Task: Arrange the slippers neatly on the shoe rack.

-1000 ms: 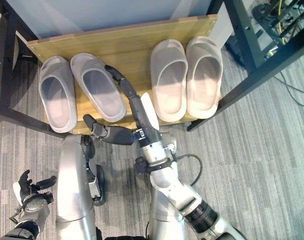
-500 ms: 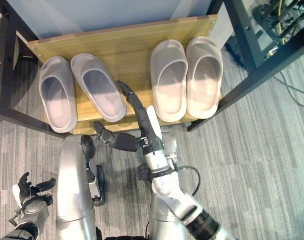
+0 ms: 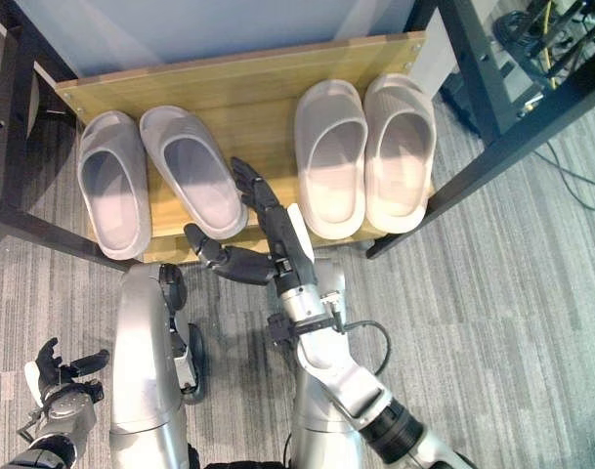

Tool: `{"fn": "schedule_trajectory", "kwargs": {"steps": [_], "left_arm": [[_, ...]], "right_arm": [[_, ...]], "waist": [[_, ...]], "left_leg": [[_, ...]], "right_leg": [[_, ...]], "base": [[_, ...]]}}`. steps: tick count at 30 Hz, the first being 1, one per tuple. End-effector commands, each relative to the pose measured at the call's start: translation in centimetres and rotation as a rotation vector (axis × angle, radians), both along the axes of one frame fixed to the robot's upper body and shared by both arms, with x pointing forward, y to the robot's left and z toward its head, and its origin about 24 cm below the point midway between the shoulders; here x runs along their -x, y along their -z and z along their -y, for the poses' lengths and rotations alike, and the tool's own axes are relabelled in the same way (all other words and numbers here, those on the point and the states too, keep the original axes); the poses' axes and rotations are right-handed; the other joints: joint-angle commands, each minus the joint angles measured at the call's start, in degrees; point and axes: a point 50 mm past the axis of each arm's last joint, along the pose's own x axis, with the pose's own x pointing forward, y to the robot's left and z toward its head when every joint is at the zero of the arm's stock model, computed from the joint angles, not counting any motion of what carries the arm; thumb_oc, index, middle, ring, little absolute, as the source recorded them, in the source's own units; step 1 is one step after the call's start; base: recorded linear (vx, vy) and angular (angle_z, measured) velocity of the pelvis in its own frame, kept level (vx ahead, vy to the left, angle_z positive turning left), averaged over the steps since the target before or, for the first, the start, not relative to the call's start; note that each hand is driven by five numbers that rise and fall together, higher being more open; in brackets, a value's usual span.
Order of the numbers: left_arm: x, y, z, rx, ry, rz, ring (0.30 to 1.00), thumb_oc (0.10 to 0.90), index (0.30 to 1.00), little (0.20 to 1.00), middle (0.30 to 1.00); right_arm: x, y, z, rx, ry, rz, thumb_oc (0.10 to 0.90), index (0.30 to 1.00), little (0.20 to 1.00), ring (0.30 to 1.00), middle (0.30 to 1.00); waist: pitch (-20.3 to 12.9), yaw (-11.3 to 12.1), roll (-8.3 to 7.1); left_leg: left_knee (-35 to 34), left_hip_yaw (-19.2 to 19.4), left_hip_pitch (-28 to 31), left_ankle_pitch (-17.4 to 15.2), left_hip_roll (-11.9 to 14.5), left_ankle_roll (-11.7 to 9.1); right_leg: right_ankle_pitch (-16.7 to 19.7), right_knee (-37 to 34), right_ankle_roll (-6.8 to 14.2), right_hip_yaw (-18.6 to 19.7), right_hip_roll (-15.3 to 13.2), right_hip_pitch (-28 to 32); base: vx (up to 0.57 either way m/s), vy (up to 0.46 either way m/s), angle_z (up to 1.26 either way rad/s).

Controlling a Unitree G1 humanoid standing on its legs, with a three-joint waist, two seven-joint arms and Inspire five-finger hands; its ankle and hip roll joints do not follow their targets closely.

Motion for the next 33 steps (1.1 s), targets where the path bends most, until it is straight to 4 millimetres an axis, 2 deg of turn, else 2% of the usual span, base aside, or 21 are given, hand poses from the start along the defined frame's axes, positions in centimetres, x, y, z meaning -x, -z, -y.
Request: {"fn": "schedule_trajectory", "kwargs": {"steps": [1,13,33], "left_arm": [[0.7,-1.2,-2.4,-0.101,-0.039,0.002,0.900,0.800,0.900,0.900,0.900],[0.4,-1.5,-2.6,-0.098,-0.032,0.012,0.900,0.800,0.900,0.900,0.900],[0.1,-1.5,-2.6,-0.089,-0.011,0.007,0.900,0.800,0.900,0.900,0.900]], "right_arm": [[1.9,-2.7,-2.4,-0.136,-0.198,0.091,0.800,0.900,0.900,0.900,0.900],[1.3,-3.3,-3.4,-0.136,-0.264,0.085,0.800,0.900,0.900,0.900,0.900],[1.8,-4.3,-5.5,-0.141,-0.416,0.088,0.800,0.900,0.900,0.900,0.900]], "waist": [[-1.87,4.86,-0.25],[-1.87,5.23,-0.11],[-1.87,5.93,-0.04]], "left_leg": [[-3.58,0.40,0.37,0.97,-3.76,4.32],[-3.55,0.34,0.37,1.16,-3.77,4.13],[-3.38,0.20,0.37,1.27,-3.87,3.92]], "right_leg": [[3.51,-1.13,-7.49,1.16,-2.34,2.84],[3.61,-0.95,-7.50,1.15,-2.24,2.84],[3.64,-0.78,-7.48,1.00,-2.23,2.84]], "base": [[0.00,0.000,0.00],[0.00,0.000,0.00],[0.00,0.000,0.00]]}}
